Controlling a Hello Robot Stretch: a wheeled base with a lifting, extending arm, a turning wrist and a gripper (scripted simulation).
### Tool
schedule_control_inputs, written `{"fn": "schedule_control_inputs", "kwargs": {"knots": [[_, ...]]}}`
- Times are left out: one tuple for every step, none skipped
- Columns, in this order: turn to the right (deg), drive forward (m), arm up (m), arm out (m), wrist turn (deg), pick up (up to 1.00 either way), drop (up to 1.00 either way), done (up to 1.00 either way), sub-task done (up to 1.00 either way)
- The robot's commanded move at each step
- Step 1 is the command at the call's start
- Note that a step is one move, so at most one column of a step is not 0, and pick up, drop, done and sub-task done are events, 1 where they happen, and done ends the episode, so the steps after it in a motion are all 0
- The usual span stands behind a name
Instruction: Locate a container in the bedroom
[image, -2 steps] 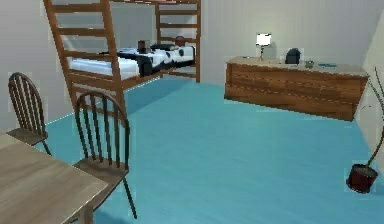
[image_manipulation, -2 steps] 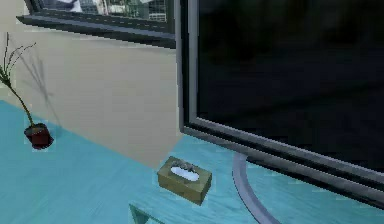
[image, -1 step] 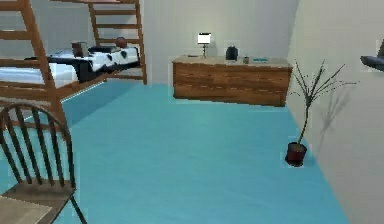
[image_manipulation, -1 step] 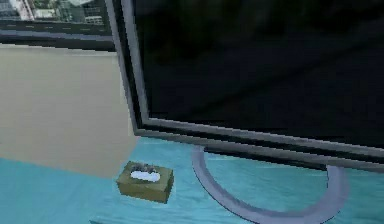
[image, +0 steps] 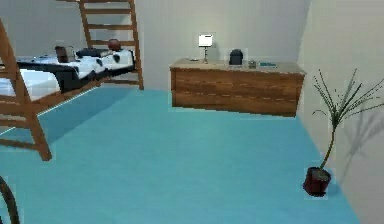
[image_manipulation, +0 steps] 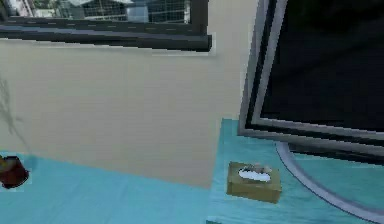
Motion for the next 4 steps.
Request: {"fn": "schedule_control_inputs", "kwargs": {"knots": [[-21.0,0.0,0.0,0.0,0.0,0.0,0.0,0.0,0.0],[0.0,1.0,0.0,0.0,0.0,0.0,0.0,0.0,0.0],[-45.0,0.0,0.0,0.0,0.0,0.0,0.0,0.0,0.0],[-6.0,0.0,0.0,0.0,0.0,0.0,0.0,0.0,0.0]]}}
